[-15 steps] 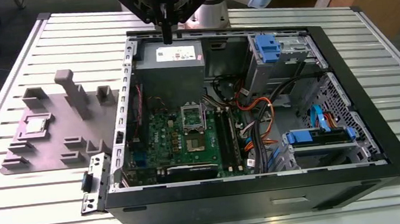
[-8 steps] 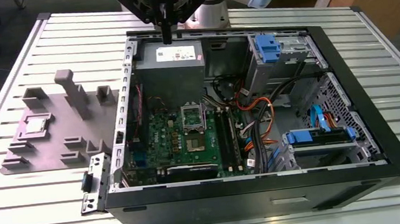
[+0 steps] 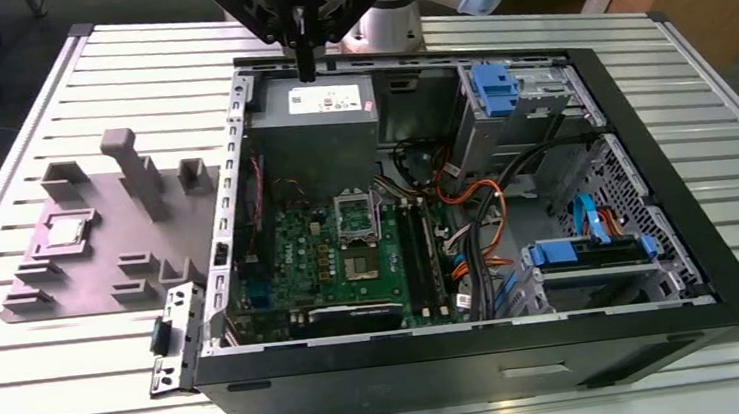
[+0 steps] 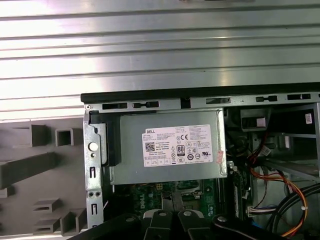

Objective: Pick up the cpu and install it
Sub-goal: 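Reach for the cpu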

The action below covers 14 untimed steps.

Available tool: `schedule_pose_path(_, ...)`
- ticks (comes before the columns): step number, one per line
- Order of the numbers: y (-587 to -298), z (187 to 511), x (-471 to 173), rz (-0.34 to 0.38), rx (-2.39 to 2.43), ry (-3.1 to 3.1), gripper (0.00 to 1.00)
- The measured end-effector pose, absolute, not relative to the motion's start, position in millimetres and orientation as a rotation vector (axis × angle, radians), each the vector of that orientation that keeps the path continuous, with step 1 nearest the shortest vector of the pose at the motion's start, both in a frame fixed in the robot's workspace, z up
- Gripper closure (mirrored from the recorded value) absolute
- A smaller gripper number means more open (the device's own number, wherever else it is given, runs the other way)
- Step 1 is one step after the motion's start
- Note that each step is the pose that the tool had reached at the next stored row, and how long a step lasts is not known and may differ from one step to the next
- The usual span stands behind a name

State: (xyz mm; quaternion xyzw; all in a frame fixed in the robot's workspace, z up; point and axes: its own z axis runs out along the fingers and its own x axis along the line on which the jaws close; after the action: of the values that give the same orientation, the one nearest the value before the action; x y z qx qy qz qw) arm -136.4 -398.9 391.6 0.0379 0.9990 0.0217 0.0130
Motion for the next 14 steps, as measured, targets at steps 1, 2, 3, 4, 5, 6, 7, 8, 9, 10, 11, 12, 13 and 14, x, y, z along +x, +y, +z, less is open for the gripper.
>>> schedule_pose_path(1, -398.9, 391.6, -136.6, 0.068, 0.118, 3.113, 0.89)
schedule_pose_path(2, -398.9, 391.6, -136.9, 0.068, 0.118, 3.113, 0.89)
schedule_pose_path(3, -398.9, 391.6, -137.1, 0.068, 0.118, 3.113, 0.89)
schedule_pose_path(4, -398.9, 391.2, -137.8, 0.068, 0.118, 3.113, 0.89)
schedule_pose_path(5, -398.9, 390.7, -138.4, 0.068, 0.118, 3.113, 0.89)
schedule_pose_path(6, -398.9, 390.7, -138.5, 0.068, 0.118, 3.113, 0.89)
schedule_pose_path(7, -398.9, 390.6, -138.6, 0.068, 0.118, 3.112, 0.89)
schedule_pose_path(8, -398.9, 390.6, -138.9, 0.068, 0.118, 3.112, 0.89)
schedule_pose_path(9, -398.9, 390.6, -139.2, 0.068, 0.118, 3.113, 0.89)
schedule_pose_path(10, -398.9, 390.7, -139.5, 0.068, 0.118, 3.113, 0.89)
schedule_pose_path(11, -398.9, 390.6, -139.8, 0.068, 0.118, 3.113, 0.89)
schedule_pose_path(12, -398.9, 390.6, -140.0, 0.068, 0.118, 3.113, 0.89)
schedule_pose_path(13, -398.9, 390.6, -140.2, 0.068, 0.118, 3.113, 0.89)
schedule_pose_path(14, -398.9, 390.6, -140.4, 0.068, 0.118, 3.113, 0.89)
